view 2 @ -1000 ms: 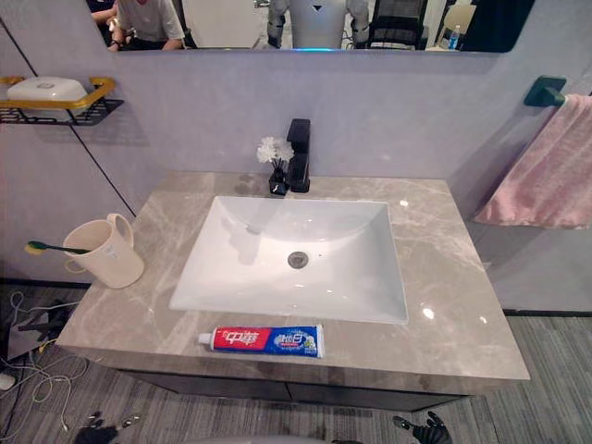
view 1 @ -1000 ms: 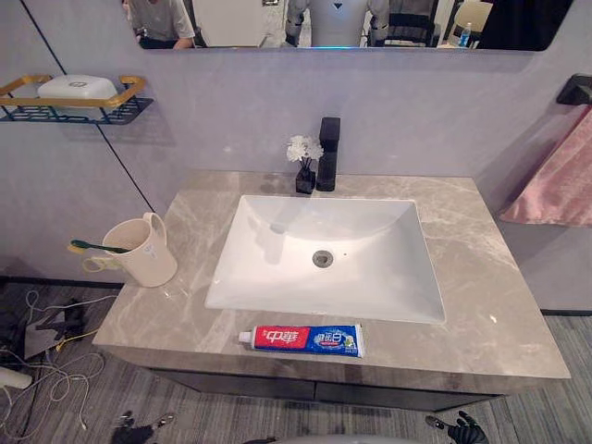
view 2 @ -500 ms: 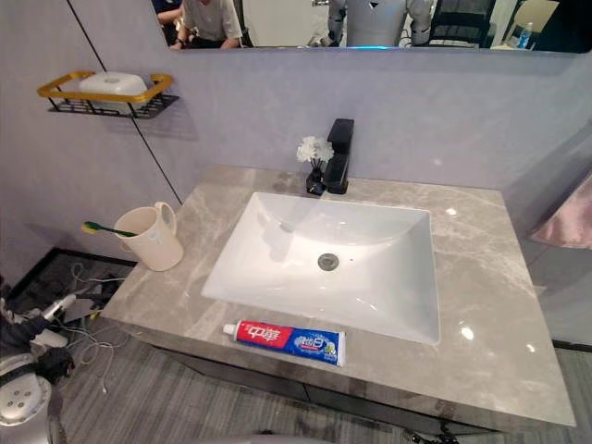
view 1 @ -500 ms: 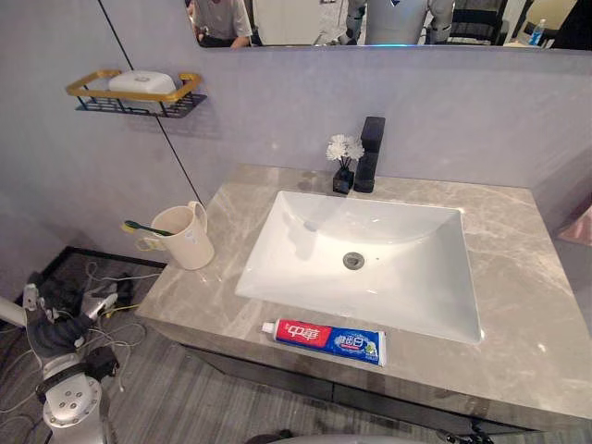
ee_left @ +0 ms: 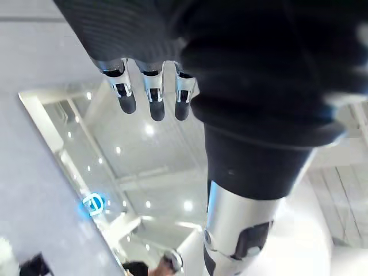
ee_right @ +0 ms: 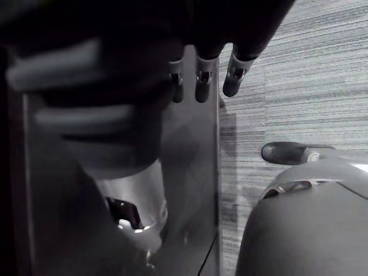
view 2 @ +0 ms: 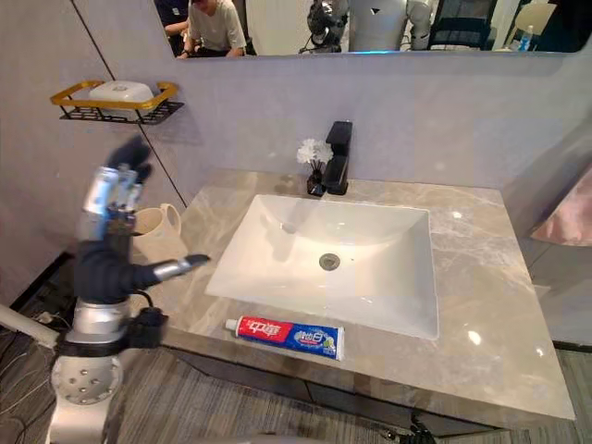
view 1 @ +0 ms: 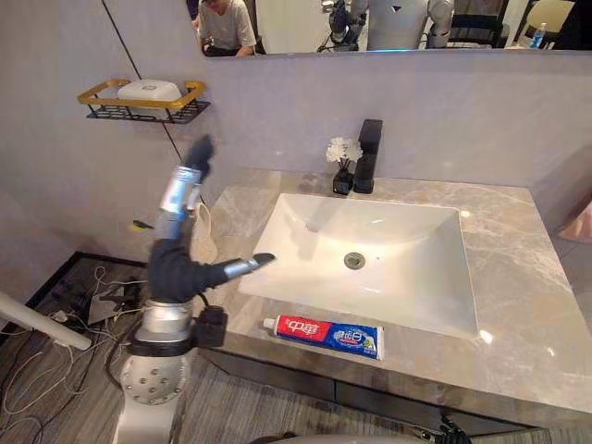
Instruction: Organize washtable
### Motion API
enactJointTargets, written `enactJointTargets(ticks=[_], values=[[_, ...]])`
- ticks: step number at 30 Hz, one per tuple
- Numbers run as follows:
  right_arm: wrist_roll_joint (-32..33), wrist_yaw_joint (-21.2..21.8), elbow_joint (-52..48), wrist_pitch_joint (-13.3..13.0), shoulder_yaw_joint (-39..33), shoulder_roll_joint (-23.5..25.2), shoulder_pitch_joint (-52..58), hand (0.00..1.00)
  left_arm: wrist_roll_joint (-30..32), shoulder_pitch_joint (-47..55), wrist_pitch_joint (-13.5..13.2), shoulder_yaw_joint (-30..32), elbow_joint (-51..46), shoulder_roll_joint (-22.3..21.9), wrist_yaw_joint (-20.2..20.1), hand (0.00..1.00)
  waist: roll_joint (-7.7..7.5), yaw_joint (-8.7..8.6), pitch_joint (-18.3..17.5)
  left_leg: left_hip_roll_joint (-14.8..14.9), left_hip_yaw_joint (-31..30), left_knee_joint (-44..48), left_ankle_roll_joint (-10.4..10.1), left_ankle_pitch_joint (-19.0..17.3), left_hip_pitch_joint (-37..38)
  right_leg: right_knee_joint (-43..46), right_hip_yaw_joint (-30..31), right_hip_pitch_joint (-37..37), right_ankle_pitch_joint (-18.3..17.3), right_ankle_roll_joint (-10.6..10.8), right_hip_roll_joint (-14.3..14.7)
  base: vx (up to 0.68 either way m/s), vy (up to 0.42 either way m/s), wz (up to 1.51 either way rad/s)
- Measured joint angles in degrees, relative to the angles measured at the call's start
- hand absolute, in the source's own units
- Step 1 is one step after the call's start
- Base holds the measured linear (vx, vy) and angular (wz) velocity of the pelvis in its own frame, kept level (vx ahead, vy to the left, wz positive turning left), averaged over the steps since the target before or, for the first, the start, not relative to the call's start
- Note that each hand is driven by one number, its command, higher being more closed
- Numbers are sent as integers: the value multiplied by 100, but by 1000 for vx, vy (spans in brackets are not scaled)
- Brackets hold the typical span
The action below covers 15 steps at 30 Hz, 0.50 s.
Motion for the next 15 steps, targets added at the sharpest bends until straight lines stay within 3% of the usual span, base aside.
enactJointTargets(ticks=[7, 15], values=[[-4, 6, 0, -1, 109, 9, -43, 0, 525, 39, 150, -618, 708, 328, -659, 0, -39, 11, 1, 9, 69, -17, 0, -1, -4, 13, 70, -48, 0, -1, -2, 0, 7, -4], [-11, 7, -7, -1, 230, -37, -74, 0, 1017, 367, 163, -876, 1299, 644, -924, 0, -33, 6, -3, 9, 62, -46, 1, 0, 21, 3, 55, -35, 1, -1, -2, -3, 1, 1]])
